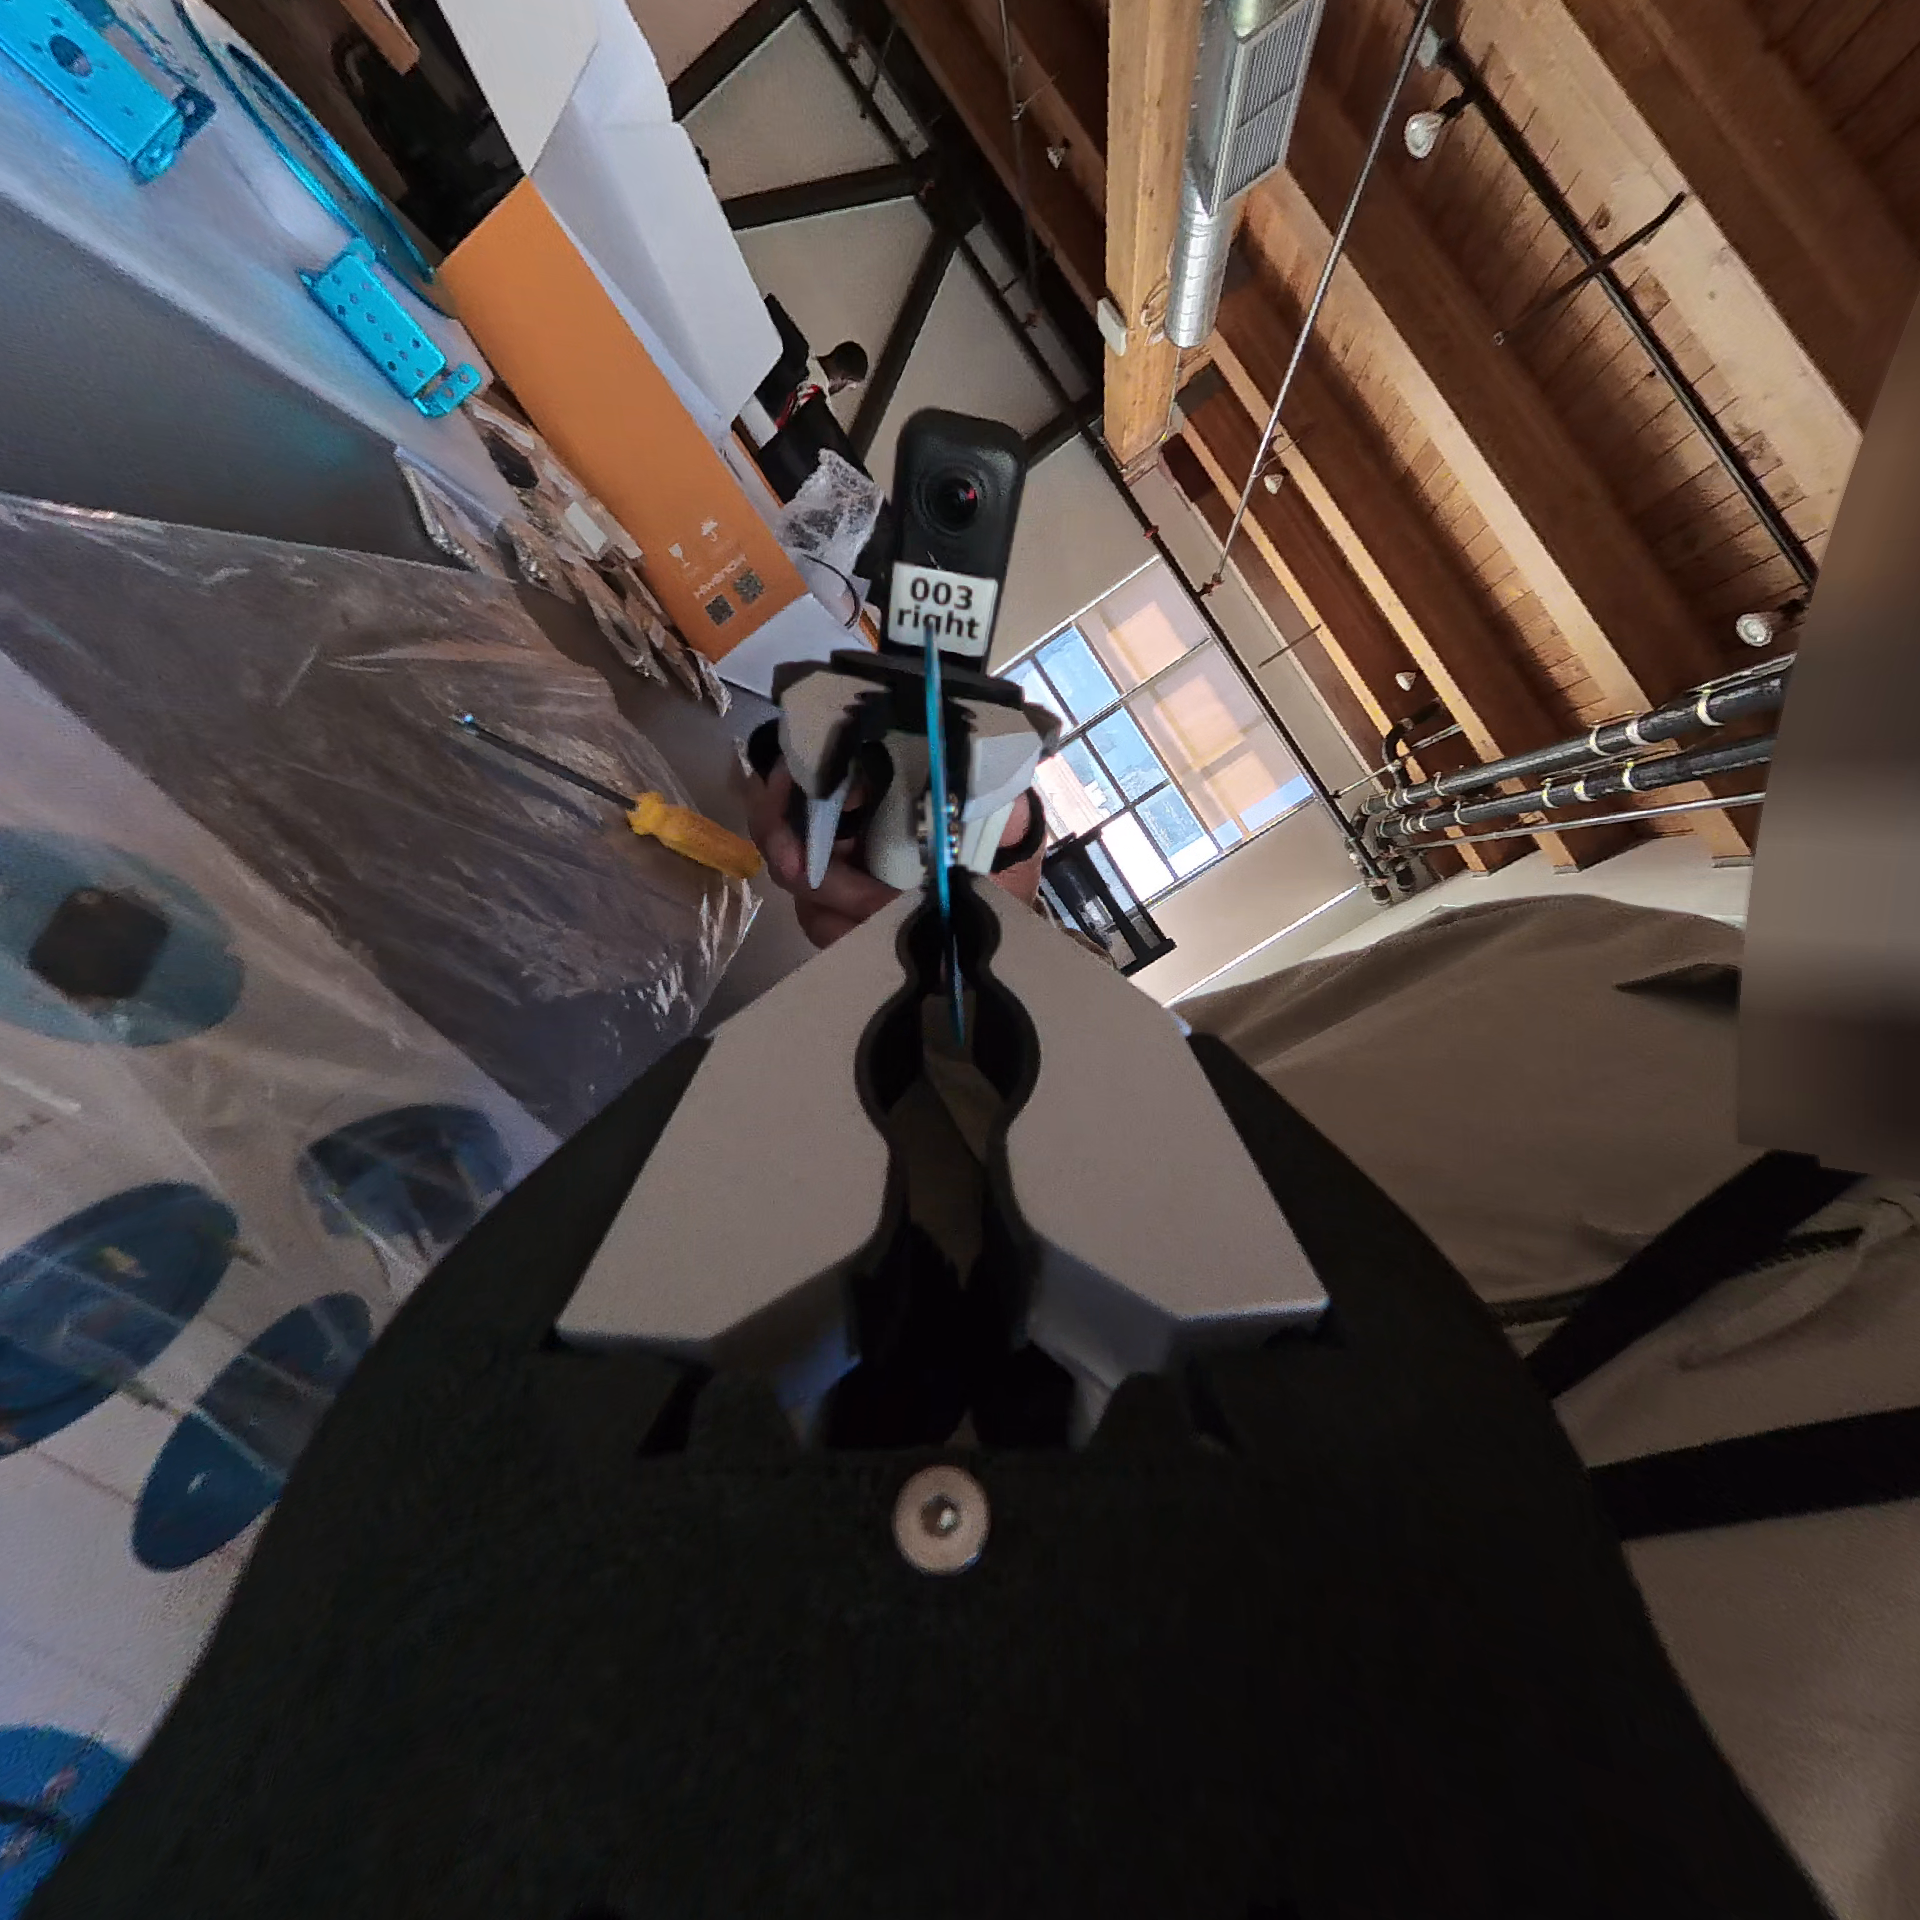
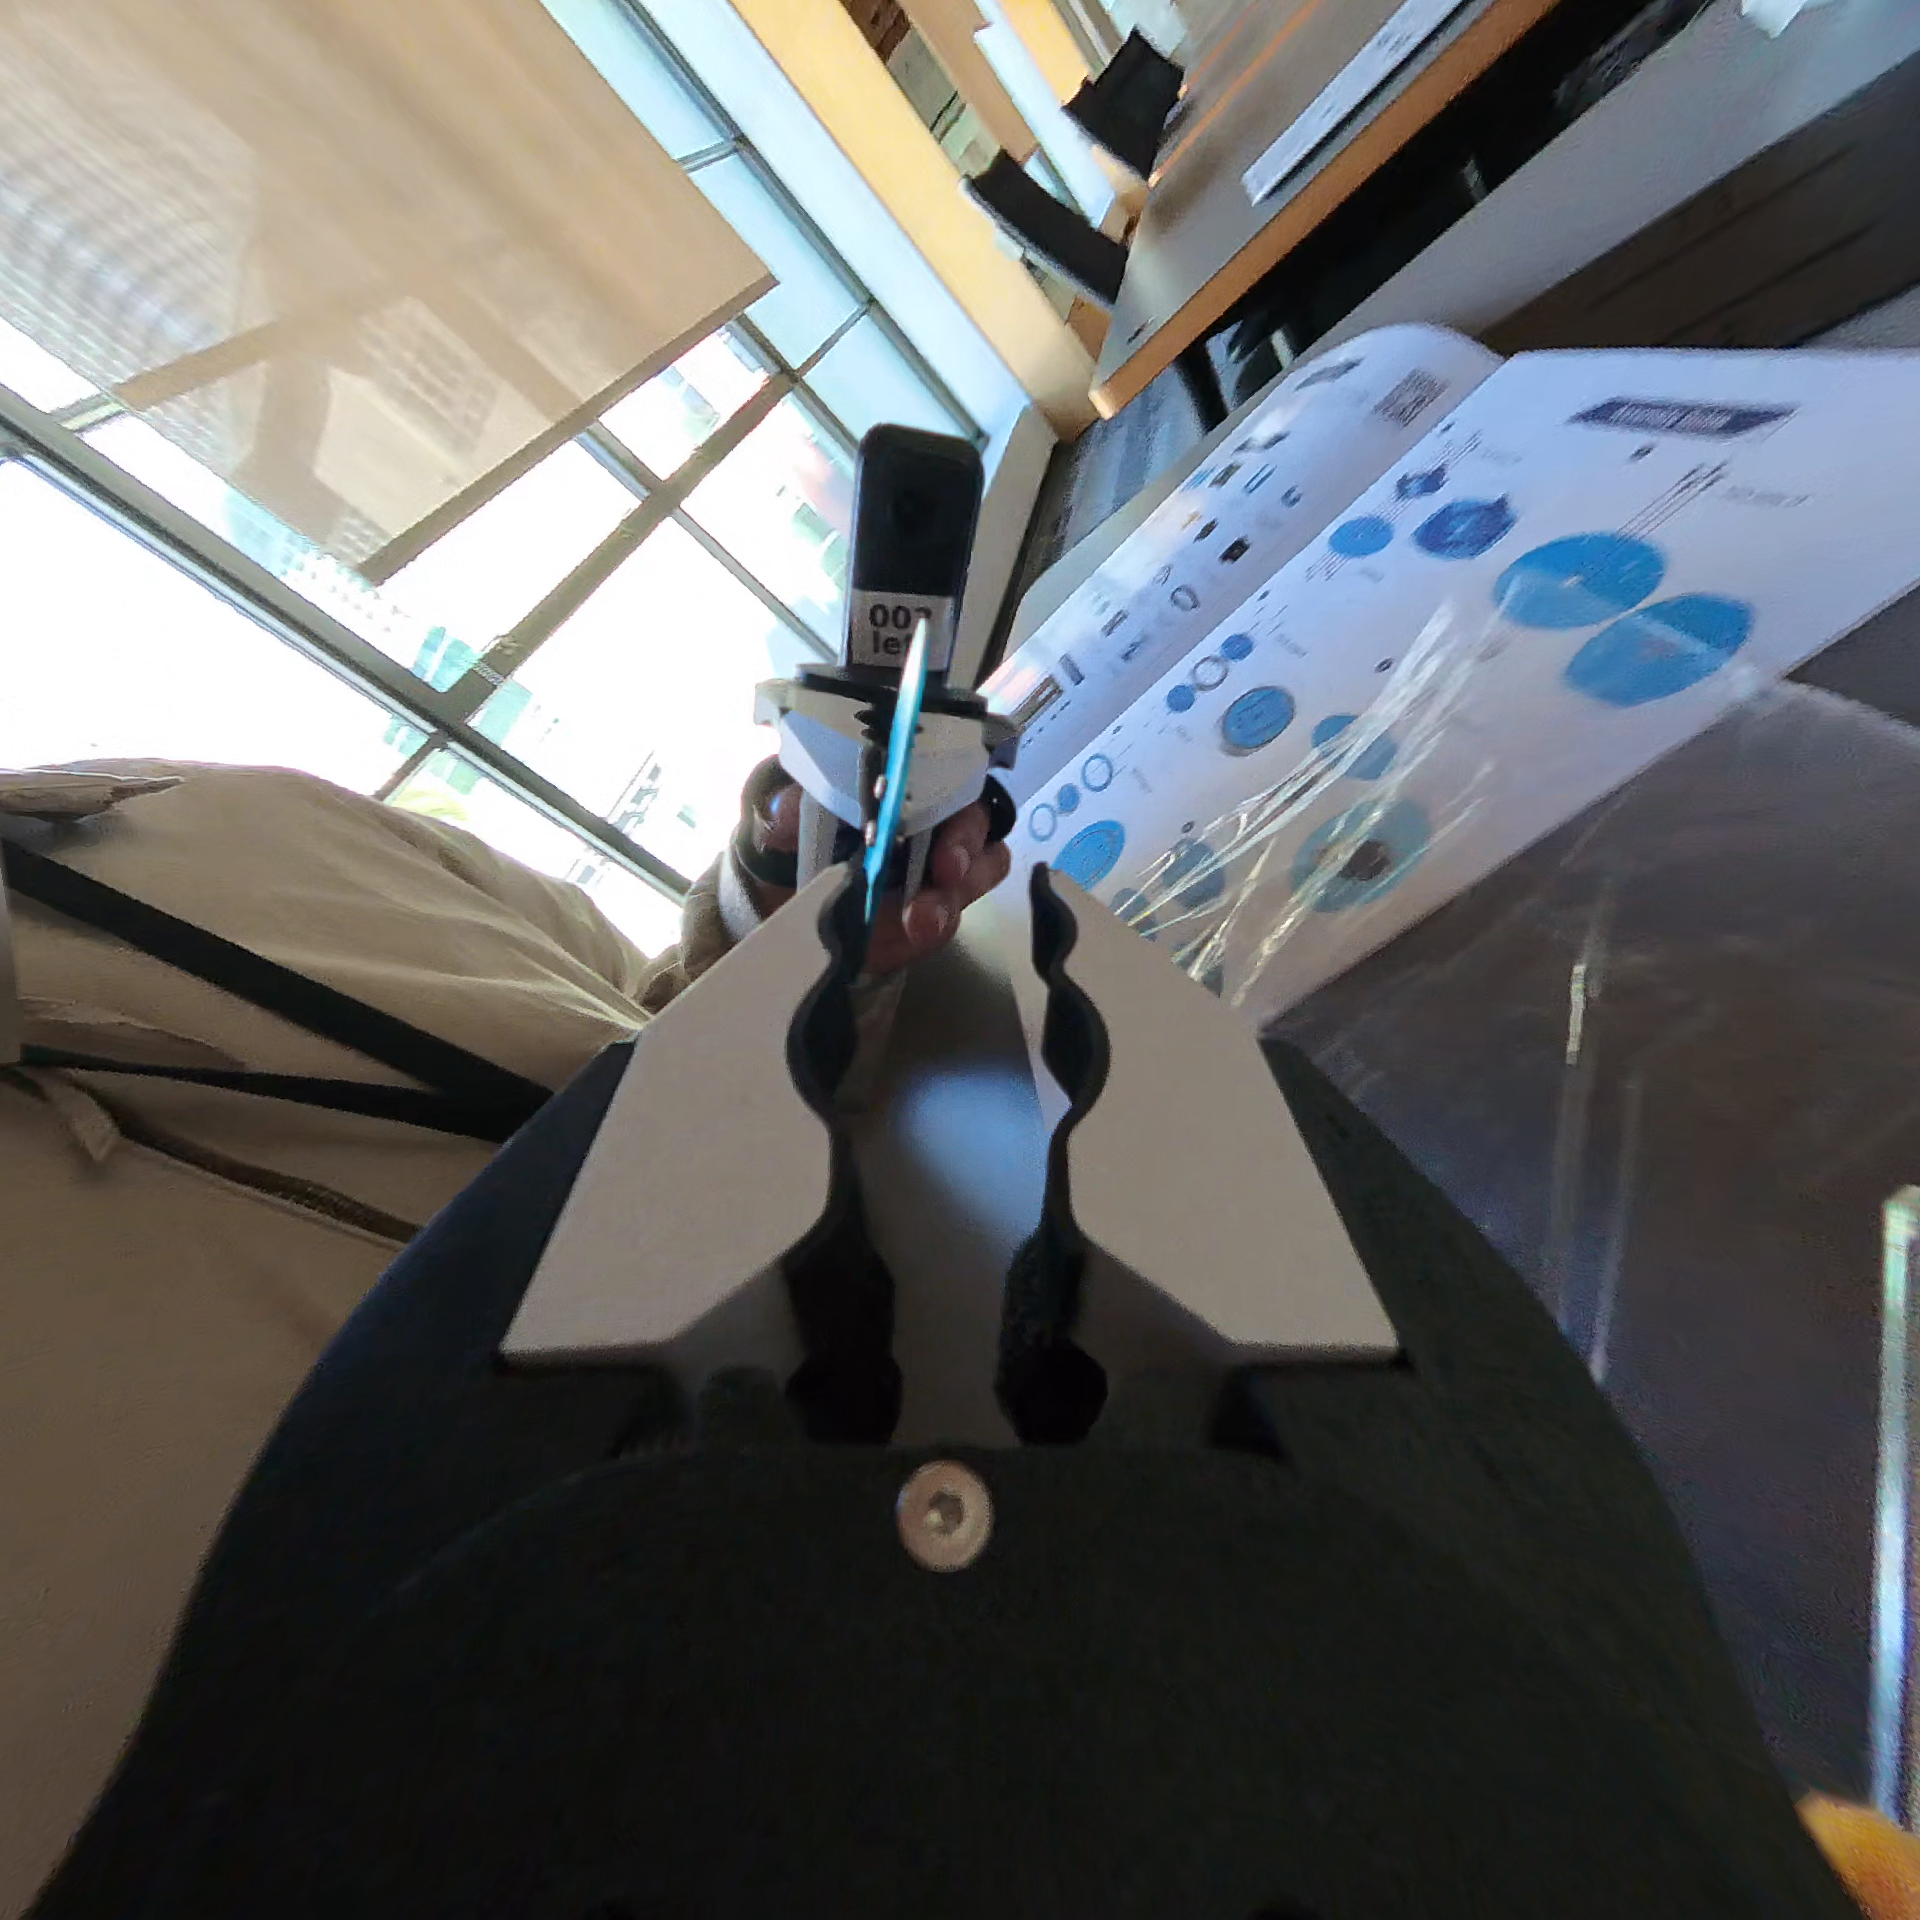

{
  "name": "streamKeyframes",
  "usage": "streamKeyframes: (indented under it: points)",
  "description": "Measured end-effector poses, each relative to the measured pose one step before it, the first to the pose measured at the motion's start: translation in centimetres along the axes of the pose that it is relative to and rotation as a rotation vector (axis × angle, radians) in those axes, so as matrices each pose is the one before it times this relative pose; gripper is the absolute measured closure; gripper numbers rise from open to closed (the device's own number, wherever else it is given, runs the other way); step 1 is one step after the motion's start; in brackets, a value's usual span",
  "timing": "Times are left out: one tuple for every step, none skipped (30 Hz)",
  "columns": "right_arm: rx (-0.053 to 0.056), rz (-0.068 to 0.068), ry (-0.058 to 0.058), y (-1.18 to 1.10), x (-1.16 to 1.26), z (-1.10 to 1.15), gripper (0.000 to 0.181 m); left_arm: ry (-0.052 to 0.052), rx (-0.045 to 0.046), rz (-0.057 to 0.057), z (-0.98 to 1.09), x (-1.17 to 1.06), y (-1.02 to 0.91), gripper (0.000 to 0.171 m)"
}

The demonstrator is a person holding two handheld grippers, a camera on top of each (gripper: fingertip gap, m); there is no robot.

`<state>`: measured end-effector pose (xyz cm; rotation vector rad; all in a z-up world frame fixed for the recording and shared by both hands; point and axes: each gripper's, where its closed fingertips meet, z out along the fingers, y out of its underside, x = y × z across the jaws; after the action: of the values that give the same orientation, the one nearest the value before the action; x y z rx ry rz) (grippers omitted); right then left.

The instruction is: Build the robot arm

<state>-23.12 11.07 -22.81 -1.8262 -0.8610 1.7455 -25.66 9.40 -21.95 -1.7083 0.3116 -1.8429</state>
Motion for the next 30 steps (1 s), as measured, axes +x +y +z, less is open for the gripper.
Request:
streamKeyframes:
  points:
    - [-0.0046,0.0216,-0.0328,0.199,-0.151,0.425,0.158,-0.0075,-0.00597,-0.0070,-0.187,-0.257,0.162,0.171]
    - [-0.0011,0.0294,-0.0417,0.097,-0.322,0.324,0.172,-0.0102,0.00290,-0.0083,-0.221,-0.321,-0.017,0.171]
    - [0.0010,0.0344,-0.0292,0.015,-0.171,0.291,0.180,-0.0040,0.00978,-0.0079,-0.240,-0.190,-0.170,0.171]
    - [0.0048,0.0453,0.0006,-0.035,0.259,0.237,0.181,-0.0071,0.00845,-0.0051,-0.214,-0.199,-0.209,0.171]
    - [-0.0080,0.0484,0.0102,0.140,0.354,0.192,0.181,-0.0241,0.00256,0.0078,-0.193,-0.371,-0.190,0.171]
    - [-0.0137,0.0245,0.0261,0.230,0.500,0.135,0.181,-0.0412,0.00308,0.0306,-0.169,-0.494,-0.263,0.170]
    - [0.0150,-0.0064,0.0323,-0.100,0.499,0.022,0.181,-0.0592,0.00588,0.0517,-0.220,-0.673,-0.420,0.166]
    - [0.0309,0.0021,0.0399,-0.375,0.573,-0.157,0.181,-0.0812,0.00971,0.0698,-0.385,-0.969,-0.645,0.161]
    - [0.0273,0.0185,0.0641,-0.398,1.055,-0.296,0.181,-0.0982,0.01027,0.0829,-0.539,-1.237,-0.790,0.156]
    - [0.0294,0.0162,0.0757,-0.496,1.326,-0.393,0.181,-0.0963,0.01055,0.0931,-0.593,-1.229,-0.870,0.156]
    - [0.0301,-0.0007,0.0750,-0.543,1.405,-0.372,0.181,-0.0994,0.00139,0.0999,-0.509,-1.327,-0.774,0.155]
    - [0.0196,0.0123,0.0618,-0.454,1.280,-0.234,0.181,-0.0988,-0.01511,0.1049,-0.287,-1.379,-0.494,0.154]
    - [0.0083,0.0226,0.0366,-0.362,0.864,-0.082,0.181,-0.0895,-0.03342,0.0985,0.026,-1.277,-0.078,0.153]
    - [0.0037,0.0154,0.0238,-0.322,0.549,0.026,0.181,-0.0729,-0.05442,0.0821,0.392,-1.069,0.400,0.153]
    - [-0.0004,0.0015,0.0421,-0.247,0.730,0.039,0.181,-0.0505,-0.07391,0.0549,0.735,-0.735,0.828,0.154]
    - [-0.0109,-0.0094,0.0497,-0.082,0.820,0.056,0.181,-0.0414,-0.06724,0.0212,0.891,-0.593,0.787,0.156]
    - [-0.0159,-0.0102,0.0302,0.033,0.540,0.093,0.181,-0.0216,-0.02835,-0.0013,0.848,-0.281,0.298,0.160]
    - [-0.0182,-0.0008,0.0148,0.170,0.344,0.073,0.181,0.0106,-0.00812,-0.0060,0.744,0.251,0.118,0.162]
    - [-0.0184,0.0001,0.0137,0.275,0.359,0.041,0.181,0.0262,-0.01830,-0.0031,0.679,0.523,0.277,0.162]
    - [-0.0071,-0.0066,0.0079,0.207,0.237,-0.058,0.181,0.0131,-0.02026,0.0023,0.575,0.384,0.309,0.162]
    - [-0.0068,0.0005,0.0058,0.238,0.175,-0.145,0.181,-0.0016,-0.00998,0.0117,0.405,0.240,0.200,0.162]
    - [-0.0048,-0.0070,0.0161,0.206,0.316,-0.211,0.180,-0.0054,-0.00650,0.0155,0.292,0.214,0.149,0.162]
    - [-0.0080,-0.0124,0.0220,0.261,0.389,-0.276,0.179,-0.0057,-0.00673,0.0157,0.199,0.239,0.101,0.162]
    - [-0.0064,-0.0084,0.0183,0.234,0.380,-0.350,0.178,-0.0016,-0.00170,0.0150,0.151,0.361,0.014,0.162]
    - [-0.0027,-0.0028,0.0091,0.160,0.316,-0.449,0.178,0.0077,-0.00224,0.0117,0.146,0.523,0.004,0.162]
    - [-0.0025,0.0046,0.0096,0.147,0.398,-0.520,0.177,0.0049,-0.01072,0.0085,0.215,0.459,0.105,0.162]
    - [-0.0052,0.0002,0.0129,0.143,0.421,-0.534,0.177,0.0025,-0.01391,0.0101,0.286,0.424,0.160,0.162]
    - [-0.0049,-0.0041,0.0120,0.158,0.396,-0.537,0.177,0.0074,-0.01154,0.0099,0.325,0.515,0.114,0.162]
    - [-0.0096,-0.0011,0.0087,0.223,0.358,-0.501,0.177,0.0036,-0.00338,0.0078,0.279,0.472,-0.051,0.162]
    - [-0.0041,-0.0007,0.0086,0.176,0.361,-0.503,0.176,-0.0038,0.00140,0.0097,0.214,0.409,-0.168,0.162]
